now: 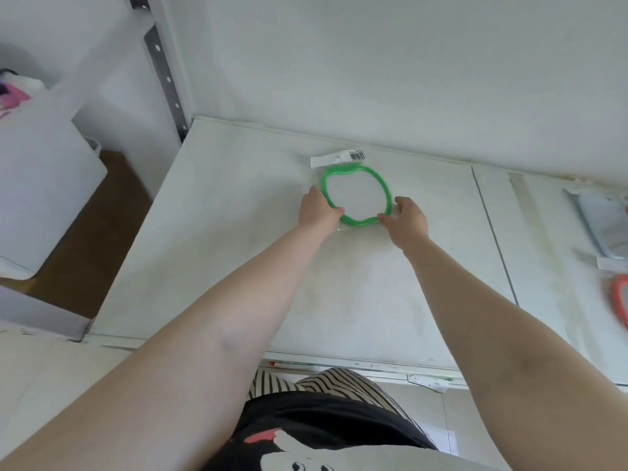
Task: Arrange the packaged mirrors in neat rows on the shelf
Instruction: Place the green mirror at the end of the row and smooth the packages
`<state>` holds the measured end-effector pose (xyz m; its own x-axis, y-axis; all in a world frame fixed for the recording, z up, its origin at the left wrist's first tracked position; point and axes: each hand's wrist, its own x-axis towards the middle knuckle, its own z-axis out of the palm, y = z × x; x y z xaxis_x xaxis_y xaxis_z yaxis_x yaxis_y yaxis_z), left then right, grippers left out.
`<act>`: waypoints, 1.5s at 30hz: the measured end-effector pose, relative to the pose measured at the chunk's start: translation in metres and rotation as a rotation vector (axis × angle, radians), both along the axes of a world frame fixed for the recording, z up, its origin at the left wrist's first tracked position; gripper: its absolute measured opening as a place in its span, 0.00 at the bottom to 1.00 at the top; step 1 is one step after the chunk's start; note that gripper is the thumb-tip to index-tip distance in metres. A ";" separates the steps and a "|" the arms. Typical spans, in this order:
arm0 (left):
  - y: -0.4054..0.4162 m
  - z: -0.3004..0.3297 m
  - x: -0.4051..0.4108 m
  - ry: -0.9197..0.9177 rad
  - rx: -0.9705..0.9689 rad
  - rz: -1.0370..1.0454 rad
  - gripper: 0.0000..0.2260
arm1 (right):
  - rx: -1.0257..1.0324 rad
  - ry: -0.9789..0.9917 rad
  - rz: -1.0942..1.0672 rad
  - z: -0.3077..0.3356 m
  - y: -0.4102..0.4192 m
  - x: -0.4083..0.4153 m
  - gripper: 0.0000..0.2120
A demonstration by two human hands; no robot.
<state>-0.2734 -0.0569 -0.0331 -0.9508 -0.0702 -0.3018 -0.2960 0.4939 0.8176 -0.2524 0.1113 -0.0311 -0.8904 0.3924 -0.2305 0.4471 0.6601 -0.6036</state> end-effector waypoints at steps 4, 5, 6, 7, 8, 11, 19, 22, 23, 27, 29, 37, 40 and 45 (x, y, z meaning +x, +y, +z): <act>0.003 0.001 0.006 -0.149 0.293 0.183 0.18 | -0.267 0.020 -0.134 0.008 -0.007 -0.003 0.30; 0.000 0.002 0.009 -0.167 0.343 0.214 0.18 | -0.317 0.007 -0.168 0.010 -0.008 -0.002 0.28; -0.003 0.004 0.012 -0.179 0.391 0.236 0.17 | -0.355 0.001 -0.200 0.011 -0.009 0.000 0.24; -0.008 0.007 0.014 -0.185 0.439 0.250 0.16 | -0.392 0.009 -0.226 0.012 -0.011 0.002 0.17; -0.013 0.011 0.017 -0.186 0.490 0.261 0.15 | -0.435 0.021 -0.246 0.015 -0.012 0.005 0.09; -0.029 0.028 0.029 -0.198 0.609 0.275 0.15 | -0.613 0.029 -0.270 0.025 -0.020 0.019 0.06; -0.070 0.062 0.083 -0.192 0.623 0.220 0.16 | -0.804 0.070 -0.281 0.053 -0.052 0.078 0.12; -0.085 0.068 0.106 -0.221 0.643 0.172 0.15 | -0.811 0.096 -0.312 0.062 -0.064 0.111 0.02; -0.089 0.069 0.114 -0.236 0.647 0.148 0.13 | -0.808 0.105 -0.331 0.064 -0.068 0.124 0.04; -0.109 0.062 0.154 -0.275 0.701 0.179 0.06 | -0.769 0.142 -0.432 0.059 -0.085 0.193 0.03; -0.113 0.058 0.174 -0.277 0.712 0.224 0.09 | -0.764 0.127 -0.481 0.056 -0.091 0.229 0.04; -0.073 0.055 0.248 -0.289 0.585 0.092 0.12 | -0.771 0.175 -0.672 0.062 -0.077 0.338 0.06; -0.043 0.060 0.274 -0.298 0.583 0.032 0.13 | -0.739 0.193 -0.713 0.066 -0.052 0.373 0.08; 0.023 0.061 0.318 -0.275 0.500 -0.041 0.11 | -0.766 0.237 -0.768 0.063 0.003 0.430 0.06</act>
<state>0.0451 -0.0335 0.0275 -0.8314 0.1805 -0.5256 -0.5197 0.0824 0.8504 0.1778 0.1145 0.0317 -0.5253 0.6856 -0.5040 0.3961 -0.3272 -0.8579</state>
